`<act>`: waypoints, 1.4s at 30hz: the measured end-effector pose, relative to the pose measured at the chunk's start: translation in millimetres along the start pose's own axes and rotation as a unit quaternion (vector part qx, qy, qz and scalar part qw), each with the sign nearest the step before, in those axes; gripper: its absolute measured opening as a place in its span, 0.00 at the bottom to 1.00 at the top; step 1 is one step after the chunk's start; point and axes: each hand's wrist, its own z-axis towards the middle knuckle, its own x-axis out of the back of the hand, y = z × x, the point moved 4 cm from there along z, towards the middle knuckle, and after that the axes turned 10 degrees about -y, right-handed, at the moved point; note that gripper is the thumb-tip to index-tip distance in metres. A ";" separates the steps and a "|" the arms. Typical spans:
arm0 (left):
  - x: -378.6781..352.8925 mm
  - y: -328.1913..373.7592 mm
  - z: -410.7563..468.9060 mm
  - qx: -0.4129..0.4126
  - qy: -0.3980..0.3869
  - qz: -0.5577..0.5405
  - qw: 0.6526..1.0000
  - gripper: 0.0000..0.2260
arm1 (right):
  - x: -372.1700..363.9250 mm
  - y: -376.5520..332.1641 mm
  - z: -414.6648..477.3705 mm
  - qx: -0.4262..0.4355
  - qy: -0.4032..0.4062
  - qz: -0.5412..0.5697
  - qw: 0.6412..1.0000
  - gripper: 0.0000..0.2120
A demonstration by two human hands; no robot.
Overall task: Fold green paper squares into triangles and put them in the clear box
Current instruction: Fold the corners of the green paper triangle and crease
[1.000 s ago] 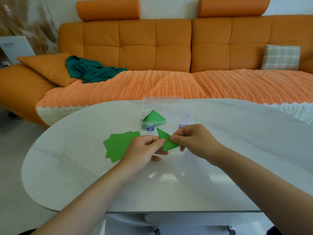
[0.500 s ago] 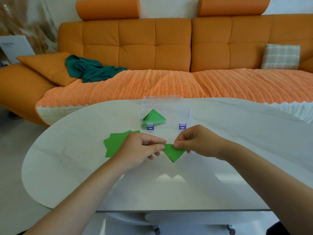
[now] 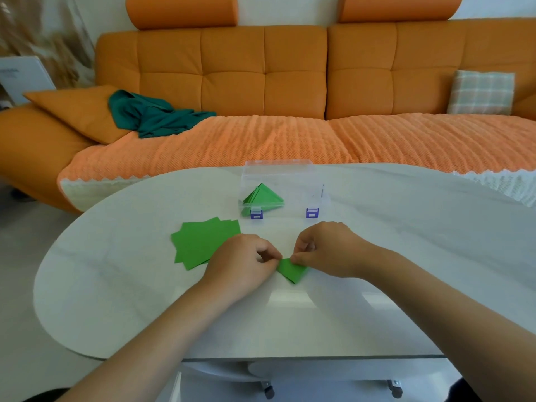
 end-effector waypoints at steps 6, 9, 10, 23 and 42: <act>-1.6 0.3 3.3 -0.096 0.030 0.083 0.991 0.05 | -2.7 -1.5 3.3 0.014 0.012 -0.025 1.000 0.08; -7.4 5.0 2.0 -0.195 0.023 0.091 0.976 0.11 | -4.3 -2.4 3.5 0.017 0.015 -0.027 0.999 0.07; -10.4 5.5 1.3 -0.218 0.010 0.089 0.972 0.12 | -4.6 -2.0 3.8 0.016 0.016 -0.024 0.999 0.07; -19.5 15.9 -24.4 -0.244 -0.040 0.174 0.953 0.15 | -3.1 9.1 -2.9 0.009 -0.034 0.107 0.994 0.11; -22.6 15.0 -33.5 -0.212 -0.071 0.147 0.964 0.17 | -3.6 9.2 -3.2 -0.015 -0.044 0.115 0.992 0.16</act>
